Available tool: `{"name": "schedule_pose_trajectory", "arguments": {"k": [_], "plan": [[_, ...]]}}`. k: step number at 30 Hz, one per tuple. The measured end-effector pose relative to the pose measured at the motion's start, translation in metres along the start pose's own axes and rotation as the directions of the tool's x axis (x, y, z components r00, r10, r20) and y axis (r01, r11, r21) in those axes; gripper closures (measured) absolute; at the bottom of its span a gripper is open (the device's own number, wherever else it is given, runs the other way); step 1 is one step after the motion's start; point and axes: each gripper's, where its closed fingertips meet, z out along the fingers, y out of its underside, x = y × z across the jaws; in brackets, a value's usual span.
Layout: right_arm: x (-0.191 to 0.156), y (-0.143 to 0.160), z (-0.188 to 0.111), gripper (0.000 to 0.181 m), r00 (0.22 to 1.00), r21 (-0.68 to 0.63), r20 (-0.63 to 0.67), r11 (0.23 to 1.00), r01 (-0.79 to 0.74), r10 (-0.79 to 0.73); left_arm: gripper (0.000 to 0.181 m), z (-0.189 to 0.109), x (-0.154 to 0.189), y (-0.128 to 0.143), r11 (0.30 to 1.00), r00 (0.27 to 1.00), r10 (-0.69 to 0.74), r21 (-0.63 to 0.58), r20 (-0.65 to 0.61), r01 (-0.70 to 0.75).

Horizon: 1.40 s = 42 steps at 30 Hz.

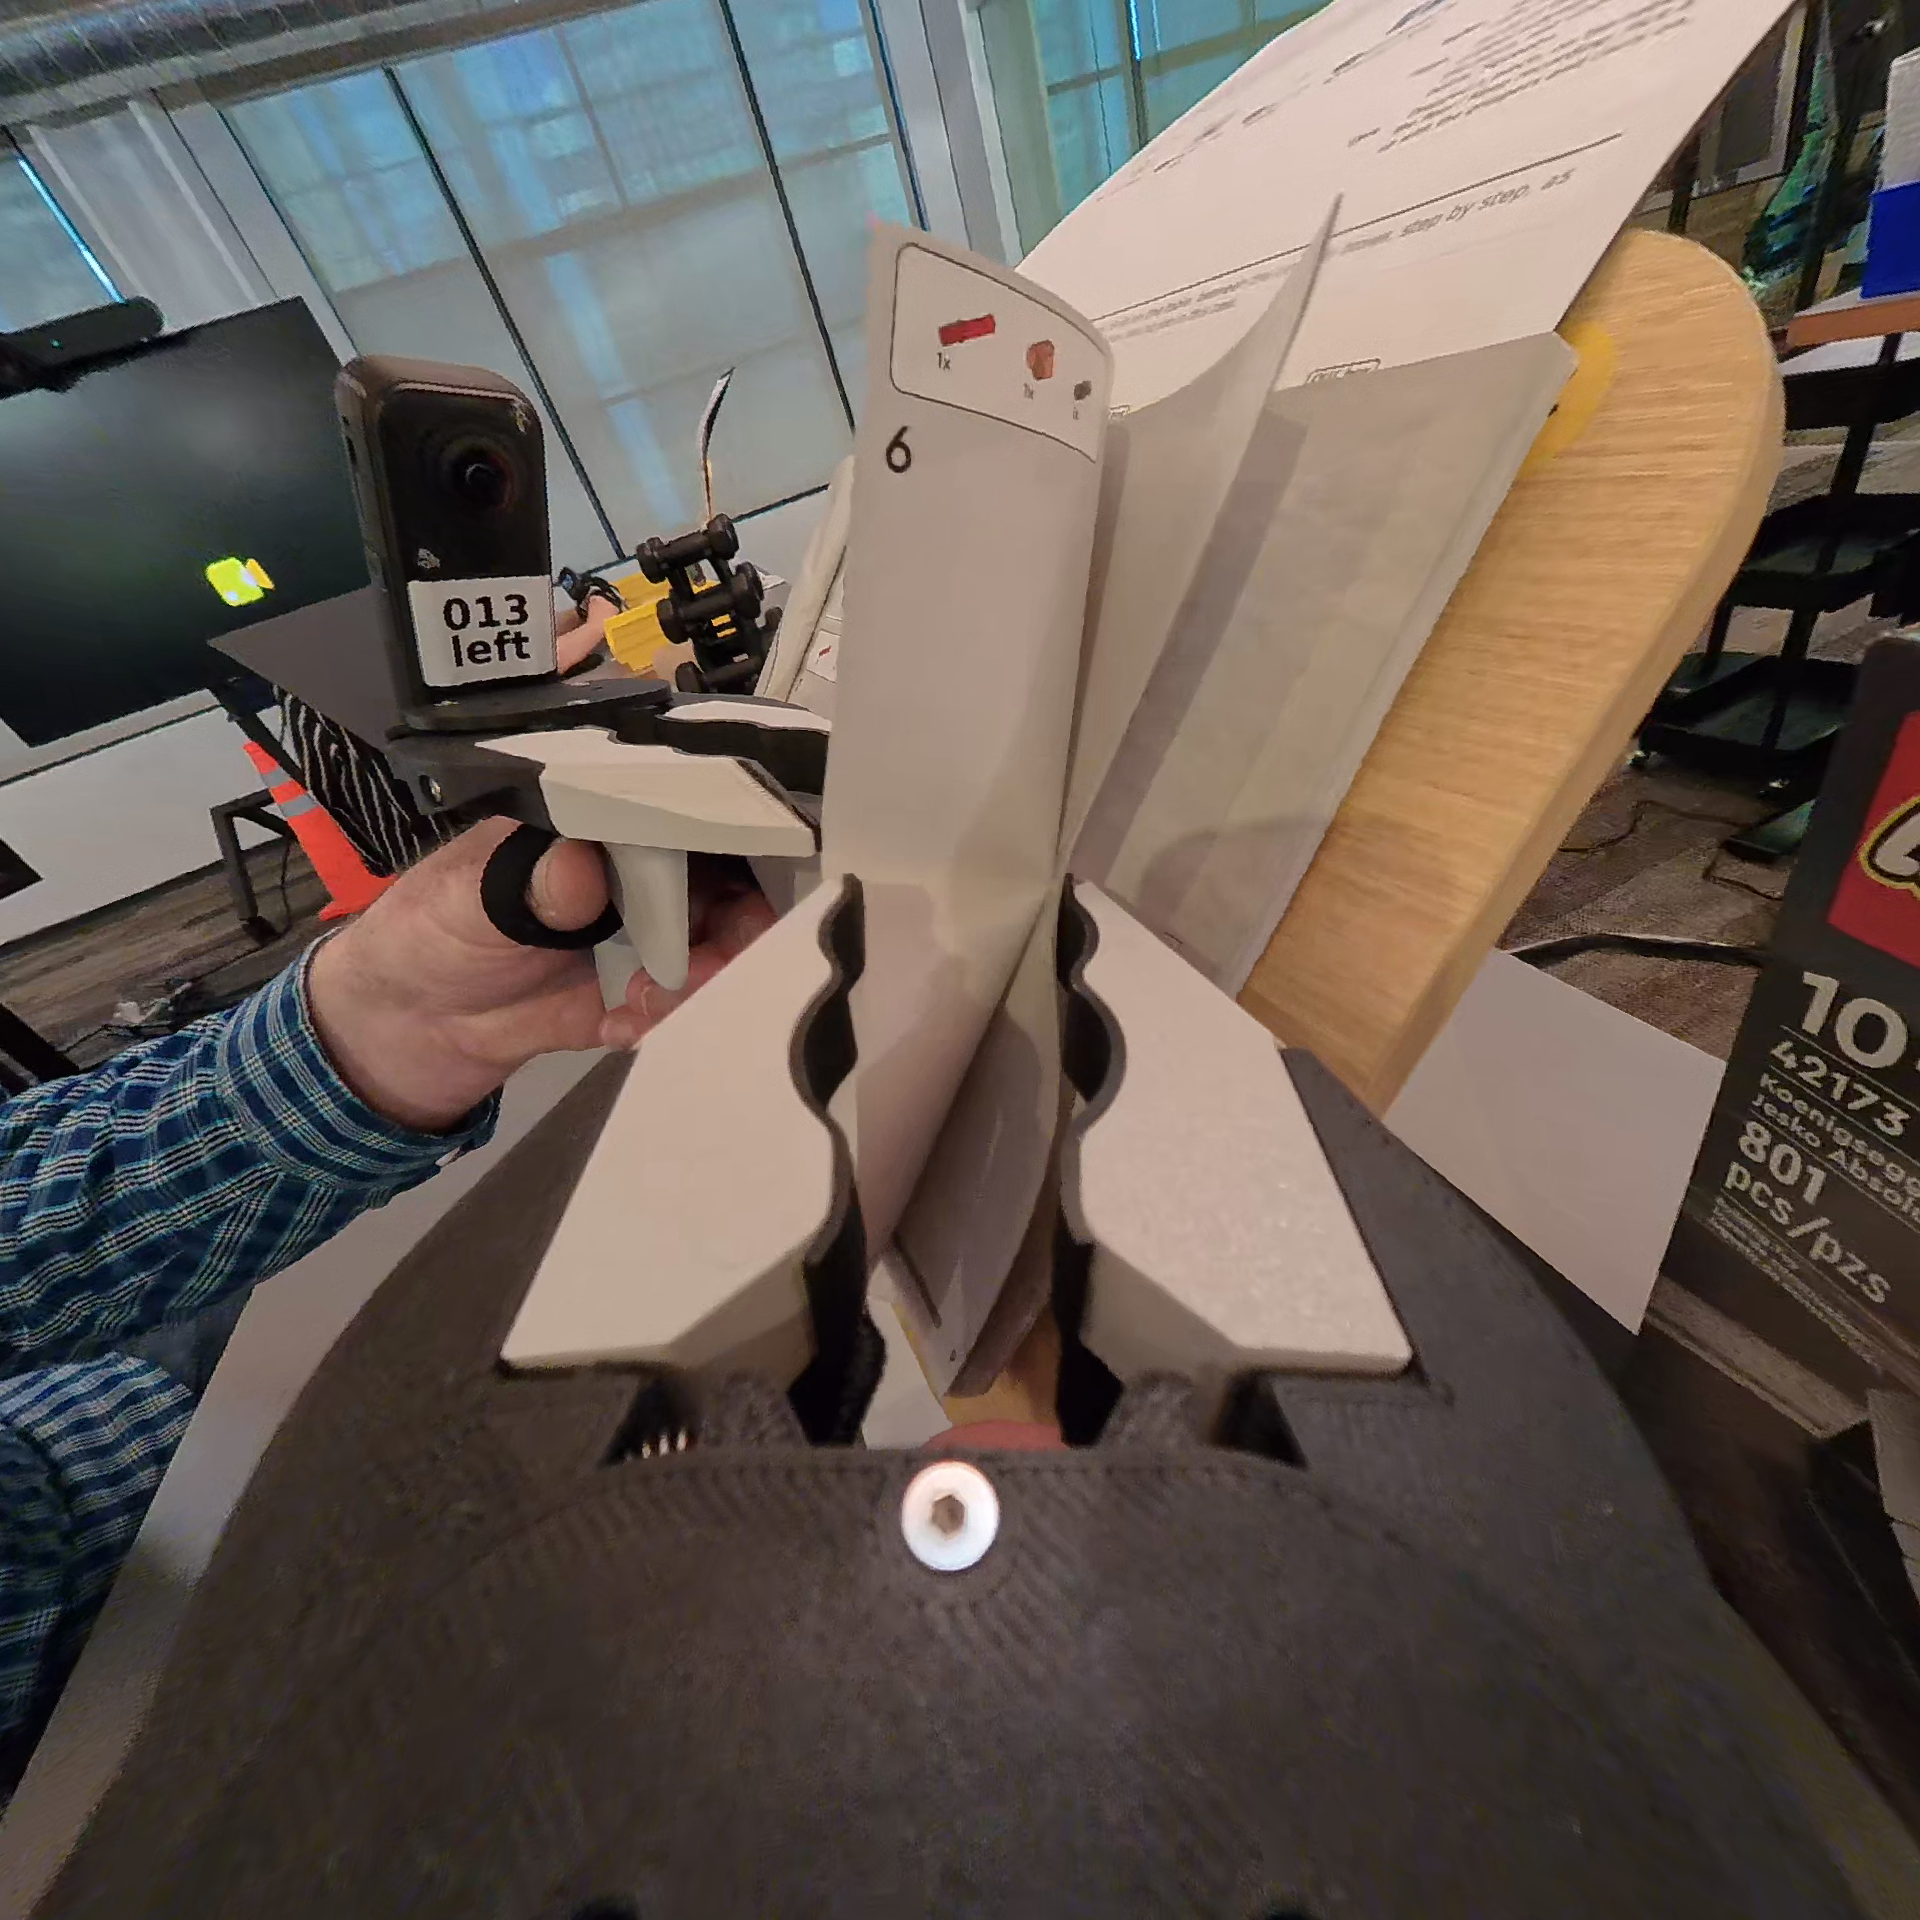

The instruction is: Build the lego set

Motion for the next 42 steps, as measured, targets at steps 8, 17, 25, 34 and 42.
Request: {"name": "schedule_pose_trajectory", "arguments": {"k": [8,17,25,34,42], "plan": [[-0.008,0.002,-0.004,0.135,0.998,-0.032,-0.013,0.998,0.054,-0.055,0.154,-0.002,-0.002,-0.002,1.0,1.0,-0.014,0.01,0.009,0.014],[-0.027,0.001,-0.023,0.142,0.866,-0.196,-0.248,0.898,0.394,-0.434,0.181,-0.014,-0.012,-0.011,0.998,0.998,-0.017,0.063,0.053,0.014],[-0.036,0.037,0.008,0.157,0.842,-0.368,-0.311,0.872,0.322,-0.441,0.181,-0.018,-0.014,-0.007,0.999,0.998,-0.014,0.04,0.064,0.011],[-0.05,0.02,0.007,0.181,0.763,-0.312,-0.418,0.867,0.388,-0.492,0.157,-0.033,0.0,-0.012,0.999,0.999,-0.016,0.047,0.028,0.015],[-0.083,0.028,0.023,0.181,0.781,-0.28,-0.373,0.863,0.42,-0.501,0.159,-0.041,0.014,-0.005,1.0,1.0,-0.02,0.001,-0.004,0.02]]}}
